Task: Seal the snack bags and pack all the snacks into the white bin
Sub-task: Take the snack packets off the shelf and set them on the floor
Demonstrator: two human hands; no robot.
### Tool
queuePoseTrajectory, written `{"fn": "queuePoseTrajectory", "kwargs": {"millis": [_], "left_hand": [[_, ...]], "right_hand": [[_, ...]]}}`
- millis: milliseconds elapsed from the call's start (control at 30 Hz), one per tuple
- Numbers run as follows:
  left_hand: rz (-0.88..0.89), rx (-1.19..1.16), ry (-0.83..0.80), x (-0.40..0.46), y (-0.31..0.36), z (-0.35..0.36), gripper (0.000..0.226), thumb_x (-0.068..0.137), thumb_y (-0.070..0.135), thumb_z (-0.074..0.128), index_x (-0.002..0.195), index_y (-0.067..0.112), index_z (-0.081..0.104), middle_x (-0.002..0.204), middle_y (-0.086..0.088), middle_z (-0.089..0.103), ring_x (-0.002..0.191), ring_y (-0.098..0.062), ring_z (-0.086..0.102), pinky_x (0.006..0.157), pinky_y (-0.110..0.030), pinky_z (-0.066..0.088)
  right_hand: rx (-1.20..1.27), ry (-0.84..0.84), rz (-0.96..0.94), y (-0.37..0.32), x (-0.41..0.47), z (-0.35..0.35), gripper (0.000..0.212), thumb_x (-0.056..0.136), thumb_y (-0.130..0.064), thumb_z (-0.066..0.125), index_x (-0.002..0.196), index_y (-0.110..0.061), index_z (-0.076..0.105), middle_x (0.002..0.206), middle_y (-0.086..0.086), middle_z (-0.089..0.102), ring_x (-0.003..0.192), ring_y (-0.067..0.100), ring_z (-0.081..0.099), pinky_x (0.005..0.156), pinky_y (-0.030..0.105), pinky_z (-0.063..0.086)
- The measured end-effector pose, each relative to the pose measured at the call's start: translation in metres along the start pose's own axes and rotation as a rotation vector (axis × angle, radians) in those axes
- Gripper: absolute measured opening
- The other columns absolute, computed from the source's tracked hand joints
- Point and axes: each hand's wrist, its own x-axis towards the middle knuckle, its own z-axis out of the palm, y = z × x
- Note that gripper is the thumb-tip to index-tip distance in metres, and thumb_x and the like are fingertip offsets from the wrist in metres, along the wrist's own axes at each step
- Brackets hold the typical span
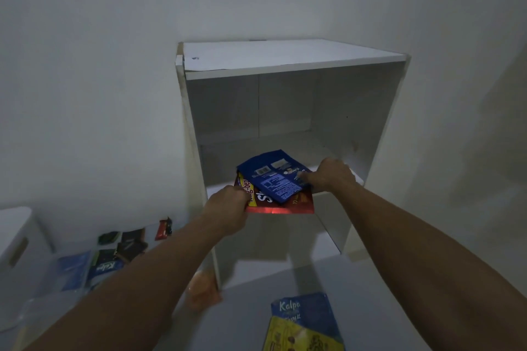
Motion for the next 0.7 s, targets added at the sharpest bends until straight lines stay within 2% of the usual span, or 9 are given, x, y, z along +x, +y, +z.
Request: {"fn": "queuePoseTrajectory", "kwargs": {"millis": [67,167,233,333,433,533,633,700], "left_hand": [[0.001,-0.032,0.045,-0.001,-0.003,0.003,0.023,0.084,0.020,0.057,0.105,0.017,0.068,0.107,-0.007,0.068,0.098,-0.024,0.061,0.081,-0.038,0.052],[0.030,-0.071,0.156,-0.008,-0.003,0.009,0.024,0.082,0.013,0.055,0.100,0.015,0.070,0.102,-0.008,0.069,0.095,-0.026,0.058,0.077,-0.036,0.051],[0.012,-0.082,0.291,-0.014,0.003,0.013,0.023,0.079,0.008,0.058,0.098,0.010,0.071,0.100,-0.011,0.069,0.094,-0.029,0.057,0.074,-0.036,0.051],[-0.125,-0.190,0.474,-0.024,0.020,0.017,0.027,0.074,0.009,0.069,0.101,0.003,0.067,0.101,-0.017,0.065,0.093,-0.033,0.057,0.072,-0.038,0.051],[-0.372,-0.499,0.475,-0.028,0.038,0.011,0.032,0.075,0.013,0.068,0.103,0.002,0.058,0.104,-0.014,0.053,0.087,-0.029,0.057,0.072,-0.036,0.047],[-0.544,-0.849,0.428,-0.024,0.046,0.004,0.040,0.063,0.029,0.063,0.098,0.011,0.055,0.098,-0.009,0.057,0.085,-0.024,0.058,0.076,-0.040,0.053],[-0.741,-1.215,0.335,-0.021,0.049,-0.004,0.048,0.055,0.040,0.063,0.097,0.025,0.045,0.094,-0.005,0.064,0.085,-0.026,0.066,0.080,-0.048,0.057],[-0.792,-1.301,0.366,-0.022,0.049,-0.009,0.053,0.057,0.032,0.072,0.101,0.025,0.045,0.100,-0.008,0.065,0.085,-0.028,0.068,0.078,-0.047,0.058]], "right_hand": [[-0.006,-0.035,0.015,0.000,0.004,0.006,0.072,0.057,-0.065,0.075,0.102,-0.012,0.057,0.106,0.012,0.063,0.098,0.030,0.061,0.087,0.043,0.053],[0.069,-0.070,0.041,0.001,0.002,0.010,0.066,0.054,-0.054,0.083,0.096,-0.012,0.053,0.107,0.013,0.064,0.096,0.029,0.063,0.086,0.041,0.054],[0.136,-0.070,0.036,0.001,-0.002,0.010,0.054,0.060,-0.042,0.084,0.090,-0.011,0.052,0.104,0.012,0.066,0.088,0.025,0.063,0.076,0.034,0.053],[0.201,-0.053,0.028,0.000,-0.006,0.011,0.040,0.068,-0.026,0.082,0.091,-0.007,0.054,0.101,0.014,0.067,0.080,0.023,0.060,0.065,0.031,0.048],[0.296,-0.046,0.051,0.001,-0.008,0.009,0.034,0.071,-0.016,0.078,0.094,0.000,0.059,0.098,0.016,0.068,0.080,0.026,0.067,0.067,0.037,0.059],[0.390,-0.089,0.092,0.005,-0.014,0.007,0.036,0.070,-0.011,0.079,0.098,0.001,0.060,0.098,0.018,0.069,0.078,0.029,0.071,0.068,0.044,0.061],[0.440,-0.093,0.092,0.009,-0.025,0.005,0.041,0.069,-0.008,0.081,0.100,0.000,0.056,0.098,0.018,0.068,0.078,0.028,0.071,0.067,0.043,0.061],[0.460,-0.092,0.079,0.014,-0.034,0.003,0.036,0.067,-0.006,0.081,0.092,-0.002,0.055,0.096,0.018,0.067,0.078,0.029,0.069,0.059,0.038,0.059]]}}
